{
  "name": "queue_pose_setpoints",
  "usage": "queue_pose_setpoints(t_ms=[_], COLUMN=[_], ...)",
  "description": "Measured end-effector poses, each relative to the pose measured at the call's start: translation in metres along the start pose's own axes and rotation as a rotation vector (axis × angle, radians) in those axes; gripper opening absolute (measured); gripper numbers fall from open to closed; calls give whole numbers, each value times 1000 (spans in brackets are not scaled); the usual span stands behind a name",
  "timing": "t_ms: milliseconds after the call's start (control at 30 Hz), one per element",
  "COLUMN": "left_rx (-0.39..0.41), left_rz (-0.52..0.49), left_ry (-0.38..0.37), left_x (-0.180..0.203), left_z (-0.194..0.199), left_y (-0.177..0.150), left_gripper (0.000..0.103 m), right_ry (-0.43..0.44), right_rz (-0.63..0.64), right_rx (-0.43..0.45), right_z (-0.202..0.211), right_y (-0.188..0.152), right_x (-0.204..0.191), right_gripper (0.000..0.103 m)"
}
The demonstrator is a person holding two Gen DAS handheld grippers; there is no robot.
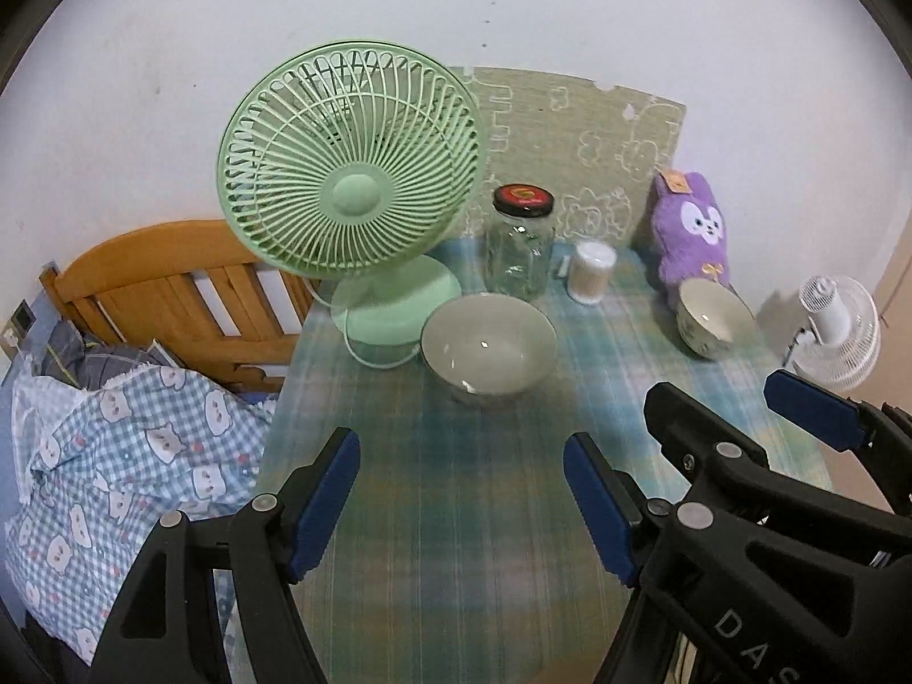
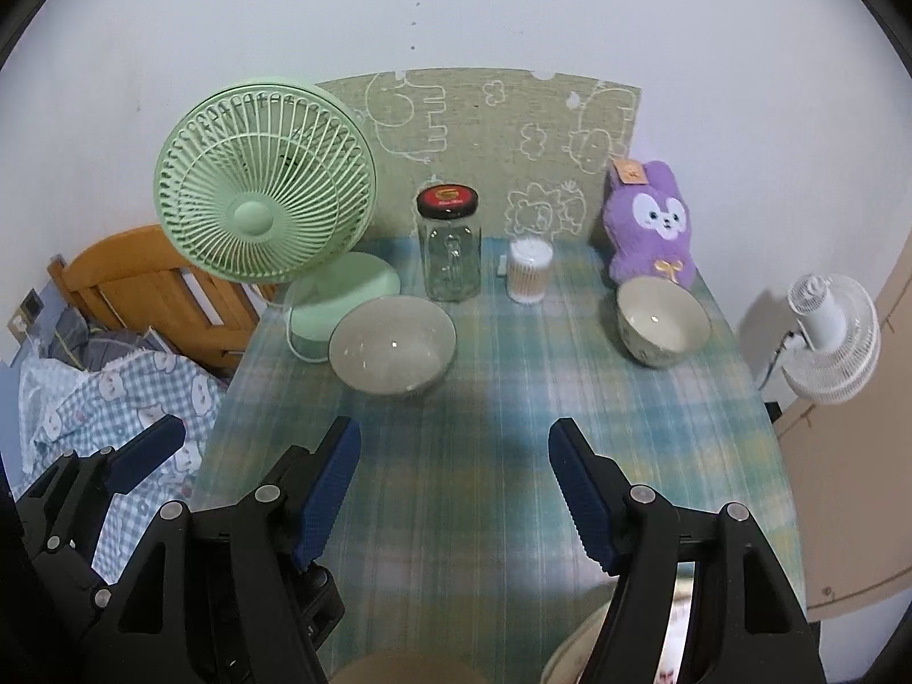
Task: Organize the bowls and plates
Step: 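Move both grippers to the cream bowl by the green fan and grasp its rim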
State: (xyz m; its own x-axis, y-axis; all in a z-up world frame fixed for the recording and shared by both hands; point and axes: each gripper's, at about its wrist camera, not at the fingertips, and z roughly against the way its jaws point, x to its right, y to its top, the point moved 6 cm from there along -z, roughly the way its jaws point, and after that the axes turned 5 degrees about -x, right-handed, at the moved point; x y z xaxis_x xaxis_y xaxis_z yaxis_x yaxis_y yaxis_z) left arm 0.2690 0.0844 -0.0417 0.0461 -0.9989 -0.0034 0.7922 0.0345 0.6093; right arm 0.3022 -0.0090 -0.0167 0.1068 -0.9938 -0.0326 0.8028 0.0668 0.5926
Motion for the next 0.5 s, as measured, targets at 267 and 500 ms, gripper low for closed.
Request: queue_pose_setpoints(t_ms=[267,500], left_rx=[-16,-16], left_rz=[20,27], left_ry=[52,84], left_x=[2,3], left_z=[-46,-91], left_y=[28,46], left_gripper=[73,69], right_ry=[36,45], right_rz=[10,15], right_rx=[-23,-37], right_z=[-53,-106], right_y=[33,57], right_x=[7,12], right_gripper=[71,67])
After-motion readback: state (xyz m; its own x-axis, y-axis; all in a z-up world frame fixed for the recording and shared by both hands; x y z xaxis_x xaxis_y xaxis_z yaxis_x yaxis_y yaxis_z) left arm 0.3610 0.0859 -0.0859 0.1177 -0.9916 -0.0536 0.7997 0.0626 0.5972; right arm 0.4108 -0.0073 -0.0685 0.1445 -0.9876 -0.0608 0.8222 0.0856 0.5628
